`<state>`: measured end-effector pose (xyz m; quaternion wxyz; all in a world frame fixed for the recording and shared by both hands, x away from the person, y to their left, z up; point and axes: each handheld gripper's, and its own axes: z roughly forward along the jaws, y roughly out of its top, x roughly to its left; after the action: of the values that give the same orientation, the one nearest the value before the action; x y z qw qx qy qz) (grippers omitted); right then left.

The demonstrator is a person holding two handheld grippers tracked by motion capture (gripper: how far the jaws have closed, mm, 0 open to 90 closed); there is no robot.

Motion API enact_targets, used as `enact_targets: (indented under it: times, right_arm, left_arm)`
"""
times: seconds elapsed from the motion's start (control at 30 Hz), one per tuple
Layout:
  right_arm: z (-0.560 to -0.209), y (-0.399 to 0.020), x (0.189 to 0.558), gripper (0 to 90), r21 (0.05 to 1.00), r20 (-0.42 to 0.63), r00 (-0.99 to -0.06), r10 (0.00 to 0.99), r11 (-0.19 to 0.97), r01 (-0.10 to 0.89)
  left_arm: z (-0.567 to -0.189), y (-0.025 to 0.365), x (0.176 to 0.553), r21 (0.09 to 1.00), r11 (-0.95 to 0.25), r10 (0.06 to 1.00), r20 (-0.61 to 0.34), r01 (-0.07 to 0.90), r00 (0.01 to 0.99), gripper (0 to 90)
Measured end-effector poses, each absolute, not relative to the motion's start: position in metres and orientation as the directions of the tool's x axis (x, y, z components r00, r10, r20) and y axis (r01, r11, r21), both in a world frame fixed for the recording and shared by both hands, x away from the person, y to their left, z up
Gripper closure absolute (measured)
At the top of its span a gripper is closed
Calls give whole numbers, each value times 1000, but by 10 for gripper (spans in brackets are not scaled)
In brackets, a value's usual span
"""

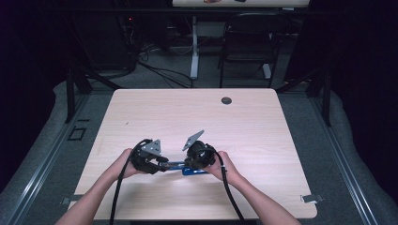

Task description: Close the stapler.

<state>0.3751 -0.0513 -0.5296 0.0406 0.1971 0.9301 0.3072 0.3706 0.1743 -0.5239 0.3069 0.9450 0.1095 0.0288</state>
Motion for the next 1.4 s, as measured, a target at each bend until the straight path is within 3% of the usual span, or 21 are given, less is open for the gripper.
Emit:
enact_targets:
  times: [0.13,0.33,0.47,0.73,1.1,1.4]
  right_arm:
    - [-528,-50,373,849,597,35,-922,385,732,328]
    - [-529,-48,372,900,589,33,-926,377,741,323]
    - [-525,-53,373,900,612,30,-921,389,721,325]
    - [-521,-61,376,900,627,44,-914,403,701,339]
    - [-515,-75,375,900,617,61,-901,429,694,372]
    - [-510,-79,371,900,622,46,-894,446,687,375]
  left_arm:
    - [-523,174,370,585,-787,232,-11,194,973,636]
    - [-525,179,369,556,-800,253,-31,227,967,551]
    - [-526,176,368,593,-768,279,-26,240,960,620]
    - [-522,163,364,722,-644,329,-36,252,944,620]
    - [-530,141,360,755,-608,353,-20,245,936,605]
    - [-539,125,359,763,-599,353,-19,242,935,645]
